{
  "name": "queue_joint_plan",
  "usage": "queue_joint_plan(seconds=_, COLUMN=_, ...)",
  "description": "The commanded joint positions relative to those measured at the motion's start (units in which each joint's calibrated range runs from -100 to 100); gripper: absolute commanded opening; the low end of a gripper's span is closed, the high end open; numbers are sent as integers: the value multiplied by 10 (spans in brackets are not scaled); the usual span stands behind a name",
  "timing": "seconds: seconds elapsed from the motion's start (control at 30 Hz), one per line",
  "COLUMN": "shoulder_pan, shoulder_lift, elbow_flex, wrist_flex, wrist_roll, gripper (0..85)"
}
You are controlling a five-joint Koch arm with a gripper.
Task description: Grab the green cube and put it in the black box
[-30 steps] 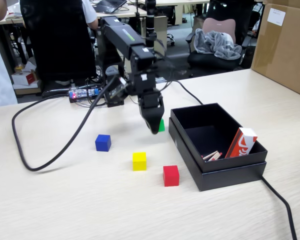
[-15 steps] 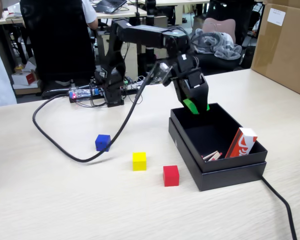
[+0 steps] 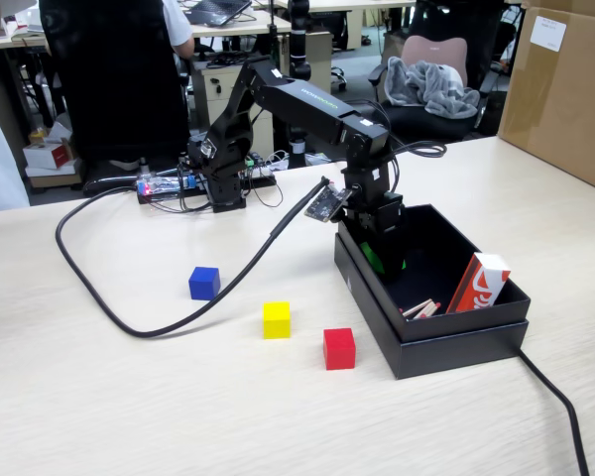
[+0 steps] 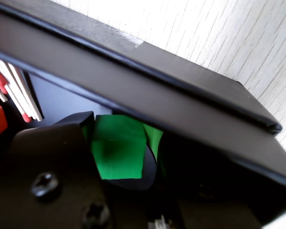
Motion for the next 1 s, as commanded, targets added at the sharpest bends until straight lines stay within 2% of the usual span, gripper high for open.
queue_joint_plan(seconds=0.0, shoulder_pan=0, shoulder_lift=-16, elbow_flex=7, wrist_flex=-21, wrist_roll=-5, gripper=281)
queue_joint_plan(seconds=0.03, shoulder_pan=-1, shoulder_lift=-29, elbow_flex=9, wrist_flex=-22, wrist_roll=-6, gripper=392)
queue_joint_plan(seconds=0.1, shoulder_pan=-2, shoulder_lift=-55, elbow_flex=17, wrist_flex=-21, wrist_roll=-9, gripper=463)
queue_joint_plan(seconds=0.4, shoulder_pan=-16, shoulder_lift=-306, elbow_flex=33, wrist_flex=-20, wrist_roll=-15, gripper=480)
queue_joint_plan(seconds=0.5, shoulder_pan=-32, shoulder_lift=-442, elbow_flex=3, wrist_flex=-17, wrist_roll=-21, gripper=480)
queue_joint_plan(seconds=0.6, shoulder_pan=-63, shoulder_lift=-620, elbow_flex=-148, wrist_flex=50, wrist_roll=-39, gripper=475)
queue_joint_plan(seconds=0.73, shoulder_pan=-108, shoulder_lift=-764, elbow_flex=-335, wrist_flex=99, wrist_roll=-66, gripper=479)
queue_joint_plan(seconds=0.97, shoulder_pan=-145, shoulder_lift=-971, elbow_flex=-651, wrist_flex=209, wrist_roll=-92, gripper=487)
